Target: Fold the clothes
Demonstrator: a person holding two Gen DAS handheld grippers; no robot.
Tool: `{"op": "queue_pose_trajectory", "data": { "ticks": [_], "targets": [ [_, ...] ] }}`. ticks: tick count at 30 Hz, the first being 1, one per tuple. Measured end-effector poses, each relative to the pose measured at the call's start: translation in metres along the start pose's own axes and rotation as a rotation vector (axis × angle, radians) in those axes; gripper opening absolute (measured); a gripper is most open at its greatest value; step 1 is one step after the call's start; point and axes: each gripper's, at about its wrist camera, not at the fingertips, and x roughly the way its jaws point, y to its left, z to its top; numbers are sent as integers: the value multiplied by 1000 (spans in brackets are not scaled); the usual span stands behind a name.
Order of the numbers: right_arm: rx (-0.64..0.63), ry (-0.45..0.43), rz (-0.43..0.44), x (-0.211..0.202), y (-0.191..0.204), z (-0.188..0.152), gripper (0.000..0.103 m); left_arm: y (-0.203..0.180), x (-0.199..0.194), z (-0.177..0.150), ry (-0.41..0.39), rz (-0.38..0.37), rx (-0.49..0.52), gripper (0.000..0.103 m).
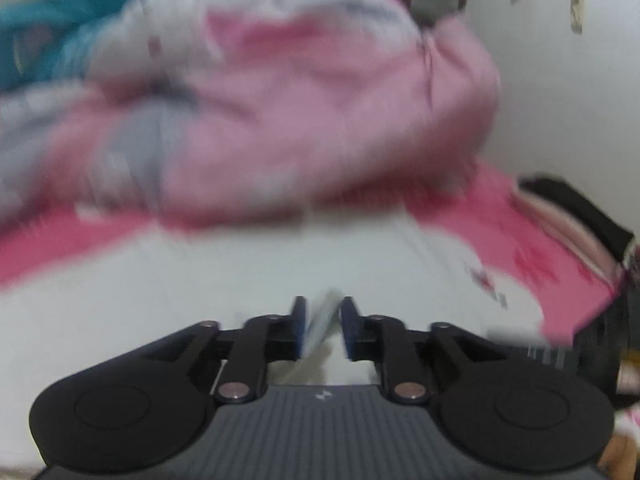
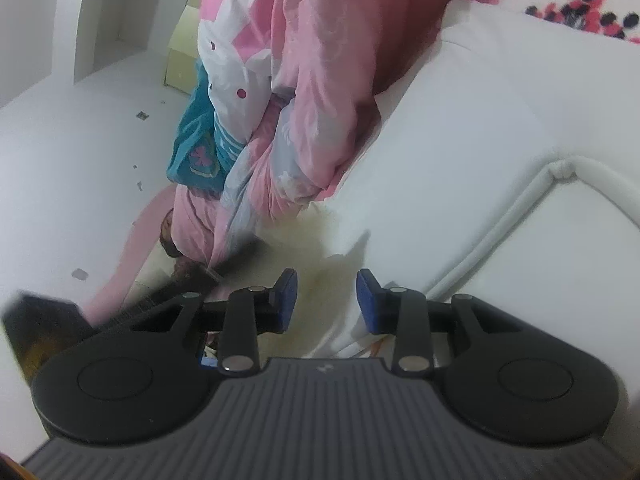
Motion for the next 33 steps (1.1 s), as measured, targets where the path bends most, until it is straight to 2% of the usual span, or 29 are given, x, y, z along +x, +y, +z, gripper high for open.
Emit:
{"op": "queue_pose_trajectory", "data": {
  "ticks": [4,6,10,13,17,20,23,30,33],
  "targets": [
    [-2,4,-2,0,0,0,32,10,-22,-13,11,9,-25,45],
    [-1,5,-2,-1,-1,0,32,19,-47,-11,-1,29,-35,47],
    [2,7,-1,-1,-2,1,32,37,-103,-5,-9,141,-38,51],
    [3,8,-1,-2,-2,1,32,51,-134,-8,-4,221,-87,56],
    [-5,13,-9,-1,-1,0,32,74,-157,-35,-26,273,-187,56],
    [-10,15,-10,-1,-1,-1,32,88,-156,-61,-82,263,-247,56],
    [-8,15,-7,0,-2,-1,33,99,-143,-71,-89,267,-264,56],
    [-67,29,-17,3,5,-4,42,114,-115,-73,-161,234,-253,56],
    [-110,35,-36,6,11,-6,46,115,-105,-80,-135,224,-258,56]
  ]
}}
